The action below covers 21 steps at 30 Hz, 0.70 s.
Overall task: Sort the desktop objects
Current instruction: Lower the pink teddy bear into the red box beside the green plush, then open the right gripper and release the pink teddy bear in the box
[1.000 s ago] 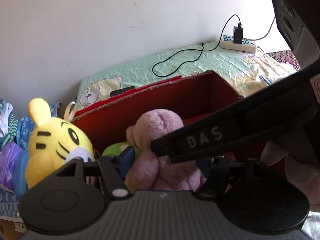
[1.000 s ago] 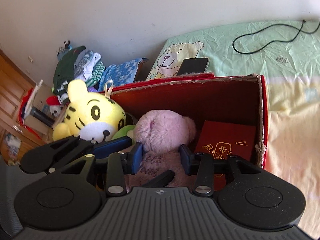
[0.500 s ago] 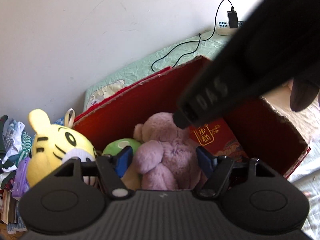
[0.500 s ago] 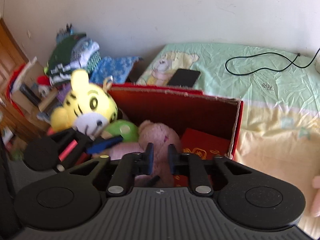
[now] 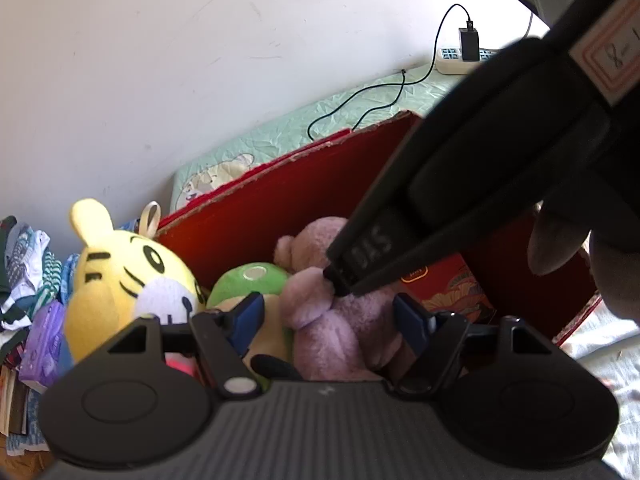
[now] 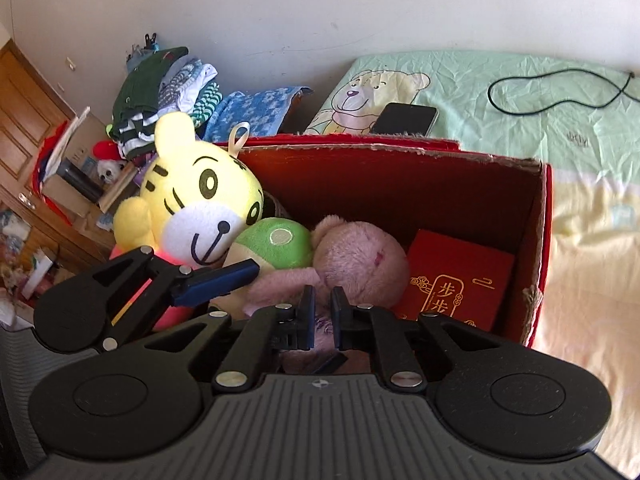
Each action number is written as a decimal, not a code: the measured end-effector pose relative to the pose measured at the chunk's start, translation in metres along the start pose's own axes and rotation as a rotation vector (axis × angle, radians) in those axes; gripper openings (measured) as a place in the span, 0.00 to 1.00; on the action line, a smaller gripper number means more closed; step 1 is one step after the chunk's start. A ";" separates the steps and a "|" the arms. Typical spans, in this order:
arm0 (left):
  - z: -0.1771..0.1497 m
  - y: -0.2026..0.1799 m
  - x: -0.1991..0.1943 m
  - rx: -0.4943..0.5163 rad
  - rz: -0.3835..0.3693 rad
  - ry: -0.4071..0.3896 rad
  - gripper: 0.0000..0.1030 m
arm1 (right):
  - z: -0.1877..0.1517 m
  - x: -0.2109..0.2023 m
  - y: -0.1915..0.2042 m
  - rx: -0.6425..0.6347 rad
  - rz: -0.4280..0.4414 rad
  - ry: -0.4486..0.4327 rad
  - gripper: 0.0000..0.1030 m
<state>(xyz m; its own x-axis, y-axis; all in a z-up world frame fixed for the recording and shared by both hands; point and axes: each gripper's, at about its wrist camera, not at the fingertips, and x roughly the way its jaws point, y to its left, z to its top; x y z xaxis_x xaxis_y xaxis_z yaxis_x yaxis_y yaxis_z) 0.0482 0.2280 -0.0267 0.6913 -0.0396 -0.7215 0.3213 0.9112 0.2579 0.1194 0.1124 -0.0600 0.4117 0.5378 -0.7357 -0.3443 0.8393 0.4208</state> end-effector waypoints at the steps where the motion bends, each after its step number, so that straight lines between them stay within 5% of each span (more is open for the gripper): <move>1: 0.000 0.000 0.000 0.000 0.001 0.000 0.73 | 0.000 -0.001 -0.002 0.012 0.008 0.000 0.10; 9: 0.003 0.000 0.002 -0.026 0.005 0.024 0.74 | -0.002 -0.023 0.002 -0.004 0.010 -0.097 0.19; 21: 0.007 0.012 -0.002 -0.115 0.021 0.034 0.77 | -0.008 -0.034 -0.011 0.056 -0.032 -0.149 0.20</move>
<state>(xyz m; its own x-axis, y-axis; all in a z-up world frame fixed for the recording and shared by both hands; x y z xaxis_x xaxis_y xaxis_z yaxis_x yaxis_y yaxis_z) 0.0548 0.2360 -0.0177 0.6741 -0.0077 -0.7386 0.2294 0.9527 0.1994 0.1019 0.0845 -0.0436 0.5442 0.5129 -0.6639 -0.2833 0.8572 0.4300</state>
